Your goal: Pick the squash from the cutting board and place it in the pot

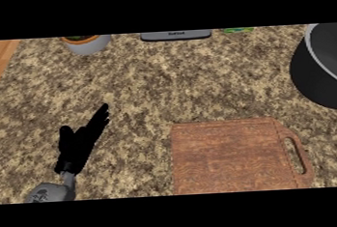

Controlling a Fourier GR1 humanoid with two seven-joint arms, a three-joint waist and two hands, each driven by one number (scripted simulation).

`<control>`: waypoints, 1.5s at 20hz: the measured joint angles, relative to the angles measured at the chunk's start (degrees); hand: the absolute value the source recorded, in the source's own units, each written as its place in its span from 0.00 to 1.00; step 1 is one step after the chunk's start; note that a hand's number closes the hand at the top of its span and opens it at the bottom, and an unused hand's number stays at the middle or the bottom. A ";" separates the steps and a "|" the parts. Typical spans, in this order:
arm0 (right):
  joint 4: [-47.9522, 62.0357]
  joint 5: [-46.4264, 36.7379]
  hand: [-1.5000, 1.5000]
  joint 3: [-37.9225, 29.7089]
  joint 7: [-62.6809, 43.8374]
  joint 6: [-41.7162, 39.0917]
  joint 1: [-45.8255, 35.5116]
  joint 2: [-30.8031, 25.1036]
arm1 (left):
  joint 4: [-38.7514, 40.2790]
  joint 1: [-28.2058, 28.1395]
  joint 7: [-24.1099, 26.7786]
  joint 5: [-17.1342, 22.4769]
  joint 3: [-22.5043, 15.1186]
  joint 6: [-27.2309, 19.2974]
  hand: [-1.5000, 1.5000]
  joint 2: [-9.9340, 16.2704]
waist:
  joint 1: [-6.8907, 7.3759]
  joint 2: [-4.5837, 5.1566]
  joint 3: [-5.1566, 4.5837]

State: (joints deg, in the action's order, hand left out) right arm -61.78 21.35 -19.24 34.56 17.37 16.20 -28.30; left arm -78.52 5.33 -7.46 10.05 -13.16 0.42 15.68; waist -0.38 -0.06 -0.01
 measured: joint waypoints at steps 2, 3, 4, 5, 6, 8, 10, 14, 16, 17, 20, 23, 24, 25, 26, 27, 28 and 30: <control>-1.71 -1.26 1.00 -0.62 -2.04 1.68 0.61 -1.96 | 0.48 0.17 0.07 -0.37 0.05 0.24 0.50 -0.45 | 0.04 0.02 -0.02; -2.99 -2.07 1.00 -0.73 -3.13 2.80 1.01 -2.63 | 0.51 0.54 -0.19 -0.28 0.52 0.44 0.50 -0.40 | 0.05 0.03 -0.03; -4.45 -2.77 1.00 -0.87 -4.39 3.65 1.25 -3.32 | 0.12 0.12 -0.07 -0.58 0.50 0.47 0.50 -0.55 | 0.09 0.03 -0.03; -5.29 -3.81 1.00 -0.91 -5.45 4.75 1.25 -4.22 | 0.01 -0.09 0.08 -0.63 0.69 0.69 0.50 -0.51 | 0.16 0.04 -0.04; -6.32 -4.66 1.00 -1.14 -6.79 5.67 1.39 -5.36 | 0.14 -0.14 0.23 -0.76 0.82 0.71 0.50 -0.67 | 0.18 0.04 -0.04; -9.67 -6.48 1.00 -1.21 -10.04 7.61 2.34 -7.25 | 1.28 -0.24 1.44 -1.17 1.18 1.27 0.50 -0.65 | 0.12 0.06 -0.08; -13.60 -8.79 1.00 -0.57 -15.03 10.25 2.41 -9.07 | 1.13 0.42 0.59 -0.86 1.84 1.77 0.50 -0.47 | 0.19 0.07 -0.09; -19.08 -12.82 1.00 0.12 -26.04 11.85 1.60 -14.36 | 0.80 0.37 0.25 -0.82 2.51 2.47 0.50 -0.71 | 0.35 0.08 -0.09; -21.22 -15.20 1.00 0.90 -31.83 12.56 0.09 -16.85 | 0.77 0.54 0.15 -1.41 2.32 2.42 0.50 -1.18 | 0.45 0.10 -0.09; -21.34 -16.21 1.00 1.17 -34.61 12.32 -1.19 -18.58 | 0.82 0.54 0.26 -1.39 2.35 2.50 0.50 -1.50 | 0.57 0.12 -0.09; -20.24 -19.53 1.00 3.49 -41.89 11.16 -6.76 -22.44 | 0.07 0.18 -0.08 -1.99 2.18 2.62 0.50 -1.72 | 1.01 0.16 -0.08; -16.88 -22.04 1.00 6.28 -47.41 7.81 -13.06 -25.99 | 0.08 0.50 -0.52 -2.62 1.74 2.81 0.50 -2.24 | 1.49 0.27 -0.05; -15.28 -22.83 1.00 7.24 -48.81 6.49 -15.43 -26.95 | 0.21 0.68 -0.47 -2.68 1.85 3.01 0.50 -2.26 | 1.61 0.30 -0.05; -13.29 -23.66 1.00 8.35 -49.81 5.44 -18.05 -27.26 | 0.61 1.29 -0.70 -2.82 2.03 3.01 0.50 -2.42 | 1.69 0.33 -0.05; -11.24 -24.38 1.00 9.34 -50.97 3.97 -20.68 -28.08 | 0.47 1.67 -1.11 -3.03 1.94 2.80 0.50 -2.71 | 1.93 0.38 -0.02; -9.33 -25.34 1.00 10.63 -51.93 2.80 -23.29 -28.34 | 0.64 2.04 -1.26 -3.18 2.01 2.88 0.50 -2.75 | 2.07 0.41 -0.02; -6.61 -26.51 1.00 11.88 -52.09 2.14 -25.75 -28.10 | 1.11 1.92 -0.69 -3.23 2.05 3.26 0.50 -2.72 | 2.36 0.49 -0.02; -1.76 -28.80 1.00 14.25 -52.68 0.40 -31.14 -27.67 | 0.64 1.24 -0.18 -3.52 1.81 3.67 0.50 -2.72 | 2.76 0.56 0.02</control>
State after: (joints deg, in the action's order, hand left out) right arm -63.54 -7.45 -4.99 -18.12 17.77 -14.94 -55.97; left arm -77.89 6.57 -7.64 6.52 -11.35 4.09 12.96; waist 2.38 0.50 0.01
